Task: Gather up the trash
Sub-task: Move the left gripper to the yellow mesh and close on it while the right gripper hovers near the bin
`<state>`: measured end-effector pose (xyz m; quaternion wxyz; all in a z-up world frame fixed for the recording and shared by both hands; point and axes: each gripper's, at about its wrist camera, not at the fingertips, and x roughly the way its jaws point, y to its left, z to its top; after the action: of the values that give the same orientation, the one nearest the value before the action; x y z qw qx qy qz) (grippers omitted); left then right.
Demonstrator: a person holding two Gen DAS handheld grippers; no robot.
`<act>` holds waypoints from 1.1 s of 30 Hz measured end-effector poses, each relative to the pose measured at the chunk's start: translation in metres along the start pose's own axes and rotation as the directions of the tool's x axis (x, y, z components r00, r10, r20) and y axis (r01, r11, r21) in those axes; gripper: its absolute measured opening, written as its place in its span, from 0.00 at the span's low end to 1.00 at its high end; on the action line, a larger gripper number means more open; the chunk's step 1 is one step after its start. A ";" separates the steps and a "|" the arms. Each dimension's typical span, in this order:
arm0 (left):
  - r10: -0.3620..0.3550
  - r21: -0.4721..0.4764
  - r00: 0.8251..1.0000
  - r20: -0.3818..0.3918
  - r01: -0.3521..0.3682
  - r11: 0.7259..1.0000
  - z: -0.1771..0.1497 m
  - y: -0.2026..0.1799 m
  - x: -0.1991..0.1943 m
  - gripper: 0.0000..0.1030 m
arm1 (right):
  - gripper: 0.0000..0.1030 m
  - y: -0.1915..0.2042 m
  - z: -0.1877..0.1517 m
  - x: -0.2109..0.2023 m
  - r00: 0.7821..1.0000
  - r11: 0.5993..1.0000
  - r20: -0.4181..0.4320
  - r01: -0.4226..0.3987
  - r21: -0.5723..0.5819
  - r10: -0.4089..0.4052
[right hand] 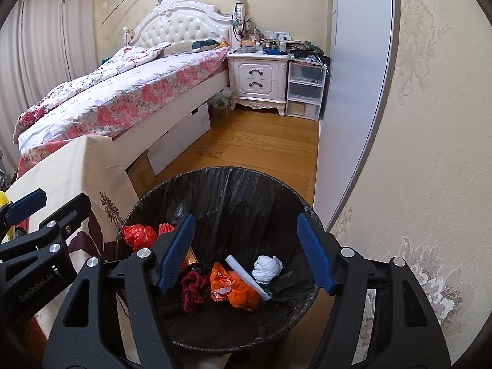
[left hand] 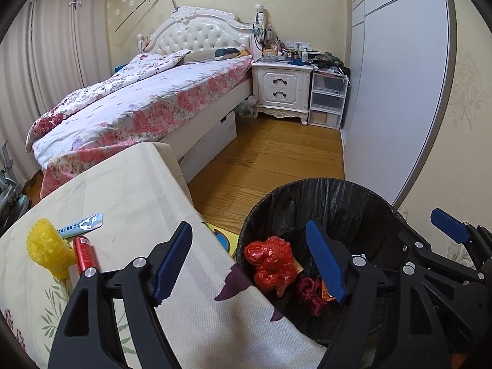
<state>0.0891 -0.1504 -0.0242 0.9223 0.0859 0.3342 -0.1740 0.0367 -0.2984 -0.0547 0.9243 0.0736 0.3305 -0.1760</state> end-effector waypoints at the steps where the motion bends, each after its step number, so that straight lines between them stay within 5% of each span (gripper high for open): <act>1: 0.004 -0.002 1.000 0.000 -0.004 1.000 0.000 0.001 -0.002 0.72 | 0.65 0.001 0.000 0.000 1.000 1.000 -0.001 -0.003 -0.003 0.003; 18: 0.107 -0.080 0.994 -0.027 -0.108 0.991 -0.028 0.054 -0.038 0.72 | 0.65 0.045 -0.007 -0.021 0.994 0.991 -0.022 -0.113 -0.077 0.112; 33: 0.230 -0.191 0.969 -0.090 -0.244 0.951 -0.061 0.130 -0.053 0.72 | 0.65 0.115 -0.018 -0.029 0.970 0.953 -0.080 -0.240 -0.186 0.229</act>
<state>0.0648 0.0009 -0.0306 0.9287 0.0376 0.3681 -0.0244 0.0481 -0.1795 -0.0481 0.9316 0.0269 0.3613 -0.0297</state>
